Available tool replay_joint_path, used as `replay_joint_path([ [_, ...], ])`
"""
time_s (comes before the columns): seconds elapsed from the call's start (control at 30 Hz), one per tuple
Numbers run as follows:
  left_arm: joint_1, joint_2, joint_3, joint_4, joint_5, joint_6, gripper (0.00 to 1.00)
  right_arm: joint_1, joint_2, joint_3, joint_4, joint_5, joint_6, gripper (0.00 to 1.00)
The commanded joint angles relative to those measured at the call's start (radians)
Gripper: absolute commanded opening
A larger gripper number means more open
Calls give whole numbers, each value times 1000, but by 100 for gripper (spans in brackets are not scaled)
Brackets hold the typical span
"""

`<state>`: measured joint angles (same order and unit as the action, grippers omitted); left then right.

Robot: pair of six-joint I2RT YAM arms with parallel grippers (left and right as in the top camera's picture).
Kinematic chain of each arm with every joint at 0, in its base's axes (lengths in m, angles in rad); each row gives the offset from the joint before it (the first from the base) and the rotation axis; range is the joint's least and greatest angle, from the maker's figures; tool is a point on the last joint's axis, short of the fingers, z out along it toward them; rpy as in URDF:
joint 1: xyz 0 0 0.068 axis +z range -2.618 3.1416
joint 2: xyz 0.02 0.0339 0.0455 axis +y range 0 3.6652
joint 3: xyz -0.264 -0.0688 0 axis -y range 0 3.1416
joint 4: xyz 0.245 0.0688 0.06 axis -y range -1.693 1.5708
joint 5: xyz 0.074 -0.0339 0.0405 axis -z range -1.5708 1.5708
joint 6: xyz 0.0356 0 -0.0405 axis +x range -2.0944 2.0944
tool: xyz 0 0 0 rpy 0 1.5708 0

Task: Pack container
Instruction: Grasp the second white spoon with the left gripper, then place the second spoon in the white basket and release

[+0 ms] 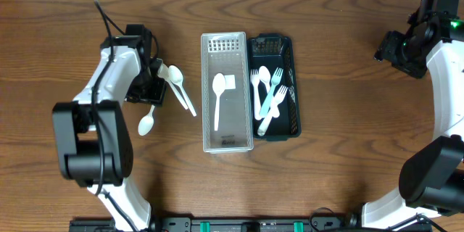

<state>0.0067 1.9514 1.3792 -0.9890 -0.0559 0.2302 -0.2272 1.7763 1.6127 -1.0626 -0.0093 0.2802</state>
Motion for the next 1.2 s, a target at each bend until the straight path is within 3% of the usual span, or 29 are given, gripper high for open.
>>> replay_joint_path([
  [0.0,4,66,-1,-2,3,44,61,-1,-3,-6,-1,13,-8,69],
  [0.07,4,94,-1,2,3,46,61,-1,-3,-6,-1,14,-9,69],
  [0.23,4,133,-1,11,3,46,45,-1,-3,-6,-4,13,-8,69],
  [0.33,4,139,-1,14,3,45,33,-2,-3,-6,-3,13,-8,69],
  [0.43,4,139,-1,13,3,41,7,-2,-3,-6,-5,13,-8,69],
  [0.6,3,126,0,-20,3,23,6,-2,-3,-6,-6,13,-8,69],
  [0.77,-1,44,96,-147,16,-73,6,-2,-3,-6,-8,13,-8,68],
  [0.93,-47,-108,243,-268,172,-228,6,0,-3,-6,-8,13,-8,68],
  [1.07,-136,-239,259,-201,332,-426,6,0,-3,-6,-12,13,-8,67],
  [1.17,-235,-288,259,-125,336,-500,6,2,-3,-6,-15,13,-6,67],
])
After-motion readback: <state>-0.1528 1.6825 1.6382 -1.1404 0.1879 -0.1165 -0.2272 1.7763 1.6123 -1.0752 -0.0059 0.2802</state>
